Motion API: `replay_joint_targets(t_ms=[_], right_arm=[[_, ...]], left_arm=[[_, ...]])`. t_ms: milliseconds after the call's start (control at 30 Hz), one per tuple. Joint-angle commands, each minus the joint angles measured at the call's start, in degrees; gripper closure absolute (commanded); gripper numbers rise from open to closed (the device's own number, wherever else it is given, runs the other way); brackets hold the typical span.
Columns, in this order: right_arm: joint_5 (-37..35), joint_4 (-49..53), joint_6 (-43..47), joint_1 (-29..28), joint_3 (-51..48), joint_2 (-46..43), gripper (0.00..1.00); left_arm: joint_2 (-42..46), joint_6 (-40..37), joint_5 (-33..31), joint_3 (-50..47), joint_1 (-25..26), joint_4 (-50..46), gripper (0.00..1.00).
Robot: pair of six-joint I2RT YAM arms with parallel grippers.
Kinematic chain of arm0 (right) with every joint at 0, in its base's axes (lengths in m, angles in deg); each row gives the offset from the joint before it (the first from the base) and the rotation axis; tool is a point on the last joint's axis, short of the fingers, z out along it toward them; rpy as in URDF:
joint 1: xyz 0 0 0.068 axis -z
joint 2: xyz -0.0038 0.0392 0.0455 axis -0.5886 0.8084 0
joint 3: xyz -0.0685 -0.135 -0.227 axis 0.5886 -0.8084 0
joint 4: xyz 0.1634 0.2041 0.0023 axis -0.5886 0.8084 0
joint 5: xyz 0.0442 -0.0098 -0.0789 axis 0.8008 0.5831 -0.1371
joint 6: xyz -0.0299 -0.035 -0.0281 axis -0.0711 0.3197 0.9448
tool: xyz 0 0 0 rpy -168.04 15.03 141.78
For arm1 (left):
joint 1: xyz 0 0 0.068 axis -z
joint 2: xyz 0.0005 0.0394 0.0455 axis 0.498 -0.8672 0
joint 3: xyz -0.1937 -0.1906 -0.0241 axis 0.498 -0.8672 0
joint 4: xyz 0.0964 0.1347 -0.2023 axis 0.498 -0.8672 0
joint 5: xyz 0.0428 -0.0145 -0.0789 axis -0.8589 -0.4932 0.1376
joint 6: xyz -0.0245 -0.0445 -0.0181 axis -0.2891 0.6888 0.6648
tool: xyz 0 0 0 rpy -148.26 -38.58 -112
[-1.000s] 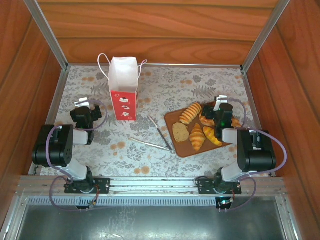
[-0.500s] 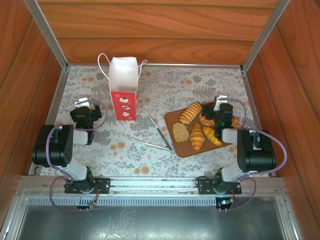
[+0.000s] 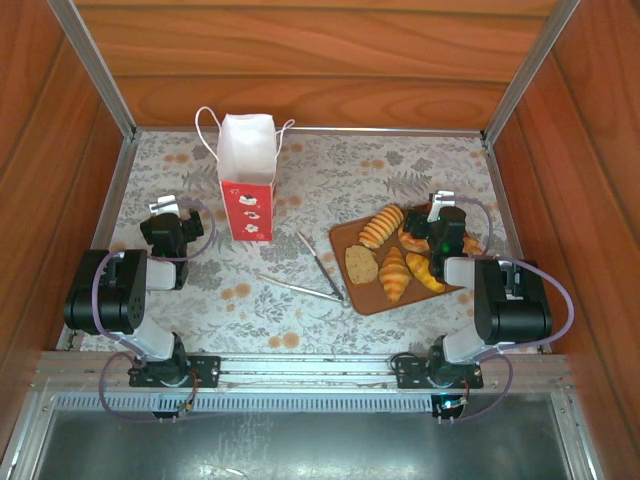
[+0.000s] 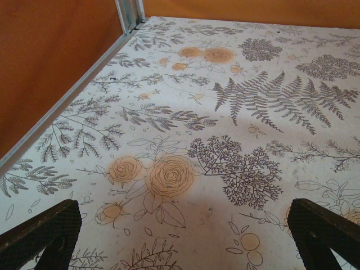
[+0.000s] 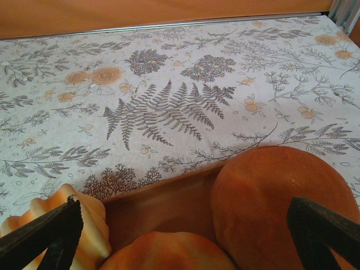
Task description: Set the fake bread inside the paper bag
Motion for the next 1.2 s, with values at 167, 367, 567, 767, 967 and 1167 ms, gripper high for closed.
replay_joint_targets(t_ms=[167, 367, 567, 767, 967, 1167], right_arm=[[-0.68, 0.90, 0.08, 0.71, 0.36, -0.91, 0.00], [-1.42, 15.27, -1.30, 0.76, 4.22, -8.94, 0.00], [-4.27, 32.71, -7.74, 0.77, 10.12, -18.14, 0.00], [-6.58, 48.52, -15.71, 0.78, 16.06, -28.11, 0.00], [-4.00, 70.57, -25.98, 0.76, 25.06, -34.48, 0.00], [-2.44, 89.78, -35.53, 0.83, 32.07, -34.98, 0.00]], left_arm=[[3.36, 0.67, -1.33, -0.75, -0.10, 0.58, 0.00], [11.86, -0.24, -2.38, -1.07, 0.25, -4.37, 0.00], [27.82, 11.11, -6.78, -0.18, 0.00, -19.29, 0.00], [39.13, 17.90, -3.02, 7.32, -0.37, -37.11, 0.00], [40.10, 22.50, -1.19, 19.72, -0.39, -54.16, 0.00], [34.69, 23.66, 0.90, 30.61, -0.37, -66.82, 0.00]])
